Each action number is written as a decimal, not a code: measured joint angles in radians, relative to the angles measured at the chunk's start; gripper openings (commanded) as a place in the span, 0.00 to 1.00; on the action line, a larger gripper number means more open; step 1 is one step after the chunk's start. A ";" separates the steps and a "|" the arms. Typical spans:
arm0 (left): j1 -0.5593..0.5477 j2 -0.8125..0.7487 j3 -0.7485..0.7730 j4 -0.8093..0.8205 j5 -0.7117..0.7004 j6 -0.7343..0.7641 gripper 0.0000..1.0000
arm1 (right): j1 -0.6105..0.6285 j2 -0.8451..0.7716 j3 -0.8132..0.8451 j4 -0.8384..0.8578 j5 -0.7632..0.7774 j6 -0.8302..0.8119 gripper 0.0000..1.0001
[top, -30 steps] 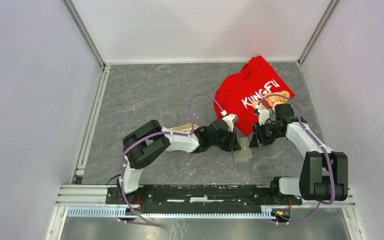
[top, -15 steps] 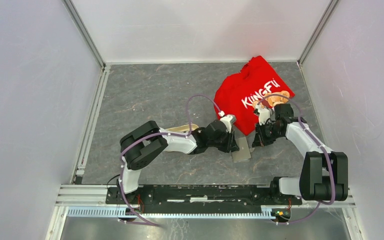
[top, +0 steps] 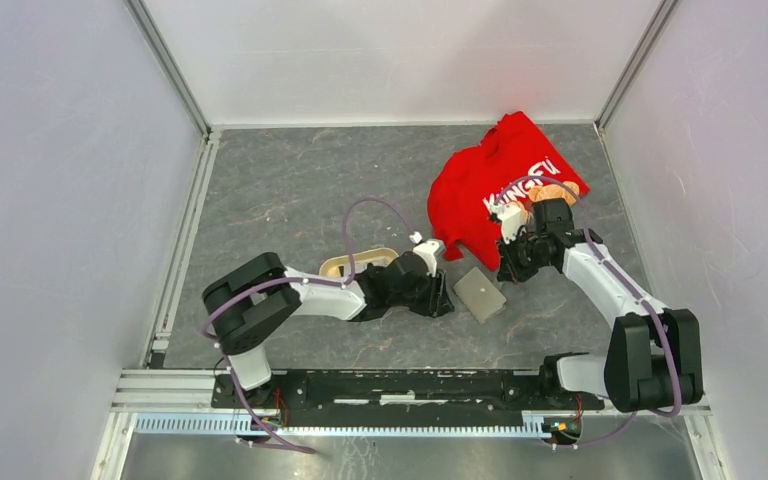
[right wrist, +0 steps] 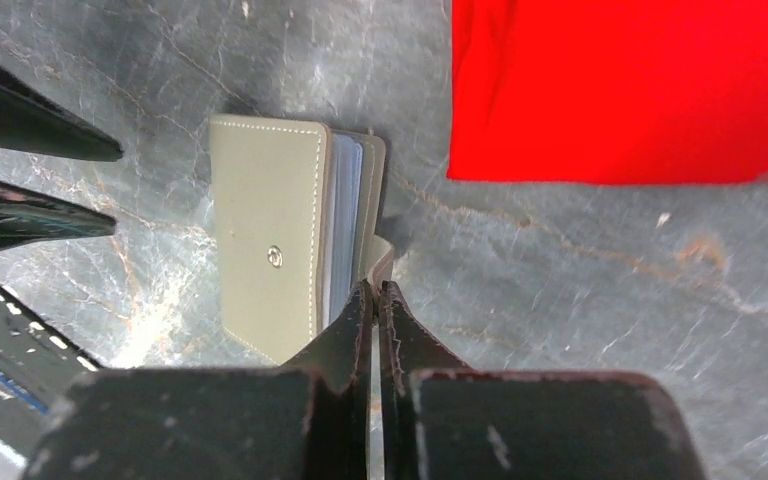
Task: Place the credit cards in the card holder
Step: Close the card holder at the center of the board.
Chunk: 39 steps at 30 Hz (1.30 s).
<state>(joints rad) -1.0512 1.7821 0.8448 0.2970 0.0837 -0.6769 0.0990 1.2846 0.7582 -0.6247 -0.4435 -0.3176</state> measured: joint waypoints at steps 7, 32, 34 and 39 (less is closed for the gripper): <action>0.017 -0.149 -0.093 0.089 -0.028 0.019 0.52 | 0.063 0.024 0.045 0.036 0.006 -0.106 0.00; 0.177 -0.196 -0.182 0.388 0.147 0.234 0.83 | 0.104 -0.007 -0.005 0.093 -0.103 -0.498 0.00; 0.177 -0.181 -0.175 0.411 0.181 0.233 0.76 | 0.104 -0.018 -0.011 0.095 -0.113 -0.517 0.00; 0.177 -0.073 -0.110 0.415 0.239 0.233 0.68 | 0.104 -0.032 -0.035 0.109 -0.125 -0.547 0.00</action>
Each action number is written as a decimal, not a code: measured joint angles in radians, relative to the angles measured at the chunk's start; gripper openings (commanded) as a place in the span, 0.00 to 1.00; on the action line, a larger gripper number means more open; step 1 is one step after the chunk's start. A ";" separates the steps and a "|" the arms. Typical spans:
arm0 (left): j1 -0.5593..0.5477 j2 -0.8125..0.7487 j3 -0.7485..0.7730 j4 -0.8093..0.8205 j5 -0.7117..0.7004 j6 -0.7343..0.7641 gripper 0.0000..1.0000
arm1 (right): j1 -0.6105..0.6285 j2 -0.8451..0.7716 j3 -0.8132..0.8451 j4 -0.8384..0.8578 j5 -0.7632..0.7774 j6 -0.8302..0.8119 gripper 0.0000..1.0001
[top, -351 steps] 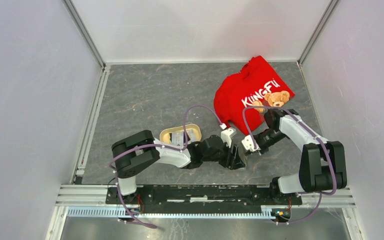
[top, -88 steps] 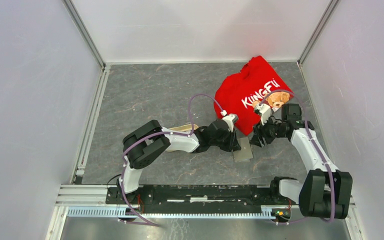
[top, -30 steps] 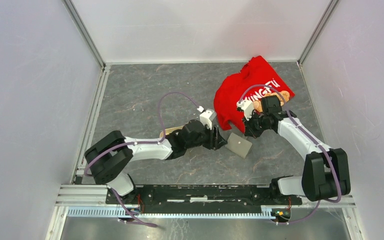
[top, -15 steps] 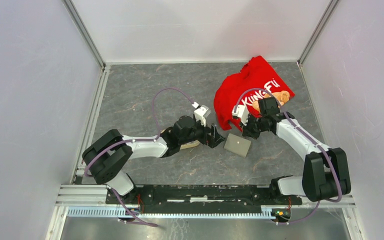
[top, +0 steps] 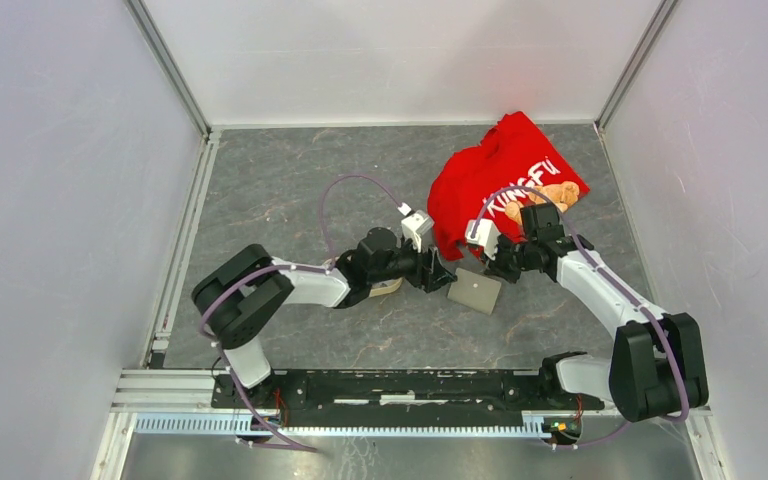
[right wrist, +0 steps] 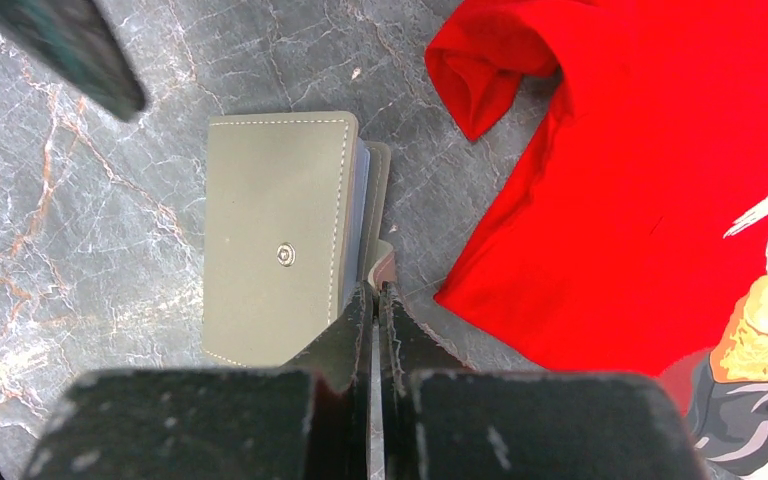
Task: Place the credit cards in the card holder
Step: Close the card holder at the center of the board.
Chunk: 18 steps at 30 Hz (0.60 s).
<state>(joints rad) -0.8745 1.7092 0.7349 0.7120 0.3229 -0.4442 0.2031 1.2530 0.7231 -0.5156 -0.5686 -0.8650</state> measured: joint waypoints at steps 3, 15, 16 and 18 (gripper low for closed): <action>0.000 0.064 0.024 -0.018 0.002 0.000 0.67 | 0.000 0.000 -0.002 0.003 0.000 -0.005 0.00; -0.009 0.198 0.142 -0.098 0.026 0.000 0.57 | 0.000 0.001 -0.002 0.006 -0.012 -0.008 0.00; -0.011 0.208 0.148 -0.101 0.027 0.000 0.54 | 0.000 0.001 -0.002 0.006 -0.017 -0.008 0.00; -0.015 0.224 0.156 -0.115 0.028 0.000 0.47 | 0.000 0.003 -0.002 0.006 -0.025 -0.013 0.00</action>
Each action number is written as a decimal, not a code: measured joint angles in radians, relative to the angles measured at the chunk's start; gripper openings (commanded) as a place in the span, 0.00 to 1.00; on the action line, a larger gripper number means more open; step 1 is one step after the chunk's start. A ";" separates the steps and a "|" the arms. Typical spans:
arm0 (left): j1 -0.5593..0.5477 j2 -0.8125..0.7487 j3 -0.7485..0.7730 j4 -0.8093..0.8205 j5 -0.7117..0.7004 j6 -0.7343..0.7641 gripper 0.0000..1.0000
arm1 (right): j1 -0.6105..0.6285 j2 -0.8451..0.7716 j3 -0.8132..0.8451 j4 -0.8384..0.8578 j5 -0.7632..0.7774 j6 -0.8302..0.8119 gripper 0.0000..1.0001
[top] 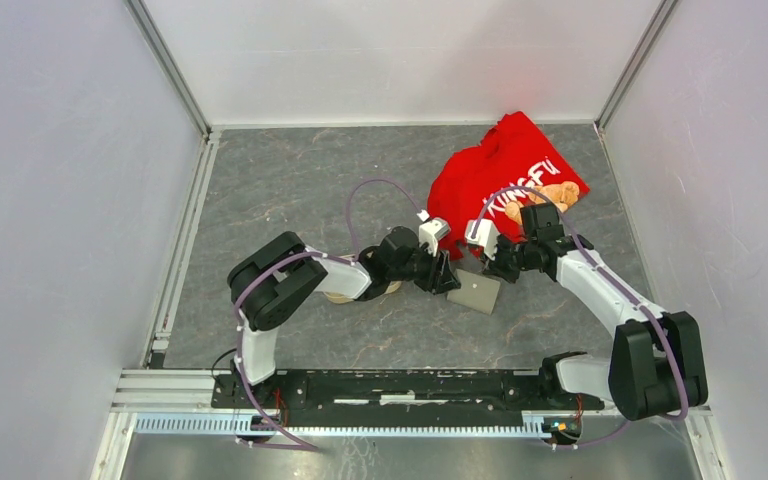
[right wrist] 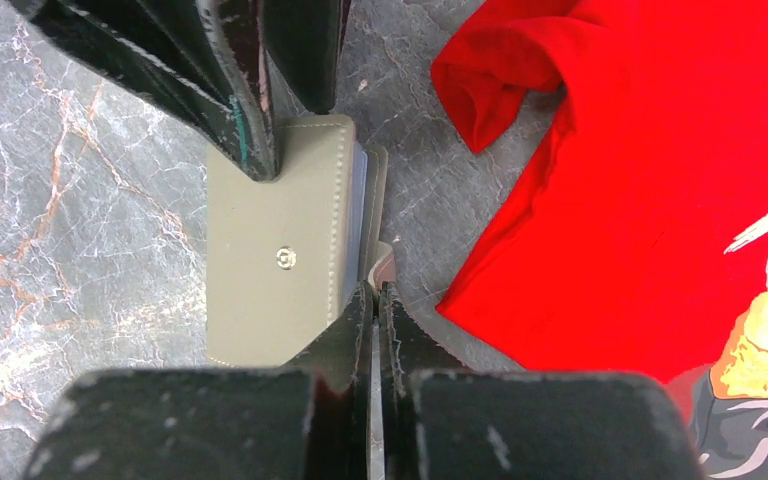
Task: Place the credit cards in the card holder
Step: Close the card holder at the center of the board.
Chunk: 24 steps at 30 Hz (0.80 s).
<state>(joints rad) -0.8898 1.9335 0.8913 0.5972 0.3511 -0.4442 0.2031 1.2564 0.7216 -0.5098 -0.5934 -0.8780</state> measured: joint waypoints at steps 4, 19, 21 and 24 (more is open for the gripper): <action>-0.005 0.025 0.024 -0.032 0.001 0.000 0.26 | 0.000 0.008 0.000 -0.002 -0.007 -0.003 0.00; -0.005 0.053 0.161 -0.214 0.036 -0.002 0.02 | 0.018 0.023 0.000 -0.038 -0.024 -0.063 0.04; -0.005 0.054 0.164 -0.227 0.044 -0.002 0.02 | 0.023 0.033 0.000 -0.054 -0.032 -0.089 0.07; -0.006 0.056 0.164 -0.235 0.053 -0.003 0.02 | 0.031 0.068 0.000 -0.069 -0.032 -0.108 0.11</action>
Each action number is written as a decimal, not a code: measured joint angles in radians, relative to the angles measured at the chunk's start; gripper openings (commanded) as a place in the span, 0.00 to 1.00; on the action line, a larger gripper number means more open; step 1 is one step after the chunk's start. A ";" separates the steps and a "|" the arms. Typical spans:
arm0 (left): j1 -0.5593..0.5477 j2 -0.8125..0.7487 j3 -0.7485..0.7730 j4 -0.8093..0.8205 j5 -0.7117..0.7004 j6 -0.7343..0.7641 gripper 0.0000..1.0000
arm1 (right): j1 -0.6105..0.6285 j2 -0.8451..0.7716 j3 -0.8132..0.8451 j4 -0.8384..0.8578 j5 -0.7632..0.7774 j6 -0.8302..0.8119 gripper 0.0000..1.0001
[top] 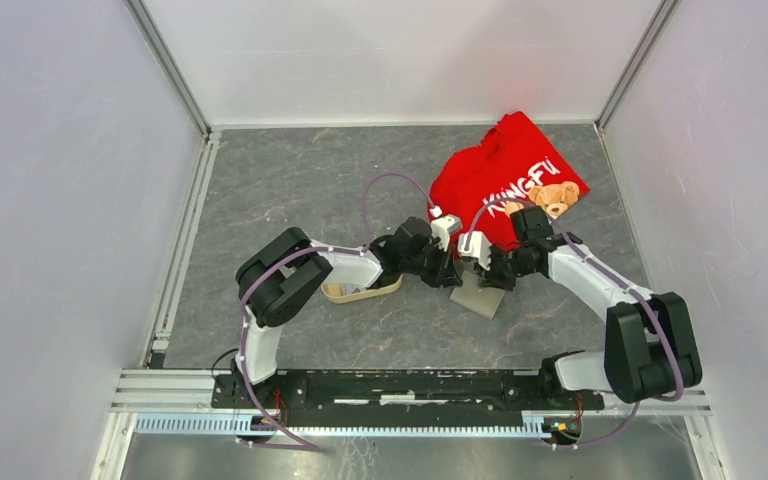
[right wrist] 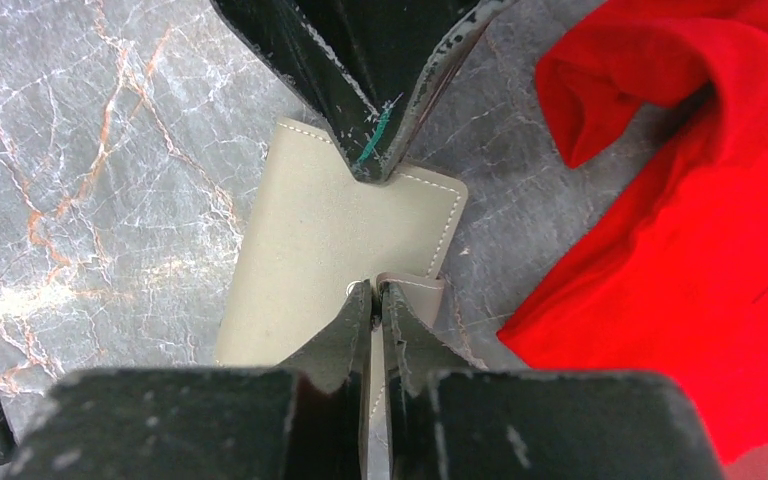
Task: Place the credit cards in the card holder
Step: Close the card holder at the center of the board.
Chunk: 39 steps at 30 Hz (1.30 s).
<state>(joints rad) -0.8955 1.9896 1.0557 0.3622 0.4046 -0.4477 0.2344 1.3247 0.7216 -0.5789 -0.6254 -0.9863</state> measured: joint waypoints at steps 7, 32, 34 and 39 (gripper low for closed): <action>0.001 0.005 0.001 -0.001 0.009 -0.020 0.02 | 0.008 0.059 0.006 -0.016 -0.005 0.002 0.32; 0.002 0.011 0.002 0.006 0.021 -0.040 0.02 | -0.049 0.100 0.047 -0.075 -0.092 0.108 0.43; 0.002 0.011 0.002 0.007 0.021 -0.048 0.02 | -0.049 0.100 0.047 -0.077 -0.088 0.106 0.45; 0.002 0.013 0.002 0.008 0.022 -0.056 0.02 | -0.046 0.098 0.043 -0.071 -0.057 0.099 0.45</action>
<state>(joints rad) -0.8932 2.0022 1.0573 0.3702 0.4267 -0.5041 0.1883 1.4223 0.7650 -0.6502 -0.6823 -0.8875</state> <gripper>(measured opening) 0.036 0.444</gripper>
